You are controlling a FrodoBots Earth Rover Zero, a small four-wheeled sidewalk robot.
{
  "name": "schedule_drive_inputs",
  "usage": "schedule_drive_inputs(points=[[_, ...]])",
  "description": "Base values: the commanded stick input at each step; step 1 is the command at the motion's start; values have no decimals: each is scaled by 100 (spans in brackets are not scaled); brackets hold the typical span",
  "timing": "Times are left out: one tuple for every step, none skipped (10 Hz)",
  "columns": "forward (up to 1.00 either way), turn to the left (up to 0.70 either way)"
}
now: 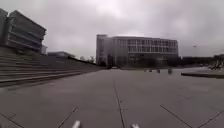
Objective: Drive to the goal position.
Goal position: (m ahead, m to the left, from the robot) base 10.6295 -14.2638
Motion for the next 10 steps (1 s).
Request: schedule_drive_inputs(points=[[70, -18], [70, 0], [70, 0], [70, 0], [70, 0], [70, 0], [70, 0], [70, 0], [70, 0], [70, 0]])
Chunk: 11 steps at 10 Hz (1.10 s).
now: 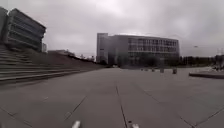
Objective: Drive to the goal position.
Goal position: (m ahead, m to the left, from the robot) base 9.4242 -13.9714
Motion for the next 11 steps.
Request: schedule_drive_inputs(points=[[70, 0], [70, 0], [70, 0], [70, 0], [70, 0], [70, -9], [70, -20], [70, -19], [70, -2], [70, 0], [70, 0]])
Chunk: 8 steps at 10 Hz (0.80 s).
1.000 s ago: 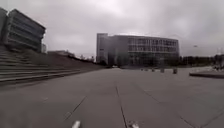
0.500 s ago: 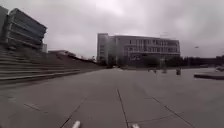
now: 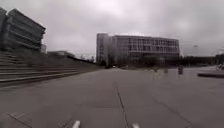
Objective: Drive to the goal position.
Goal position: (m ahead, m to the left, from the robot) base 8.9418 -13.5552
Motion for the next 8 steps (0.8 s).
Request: schedule_drive_inputs(points=[[70, 0], [70, 0], [70, 0], [70, 0], [70, -1], [70, -28], [70, -33], [70, -12]])
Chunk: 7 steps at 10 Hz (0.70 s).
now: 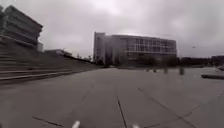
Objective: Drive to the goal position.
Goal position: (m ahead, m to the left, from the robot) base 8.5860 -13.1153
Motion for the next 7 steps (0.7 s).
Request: schedule_drive_inputs(points=[[70, -1], [70, 0], [70, 0], [70, 0], [70, 0], [70, 0], [70, 0]])
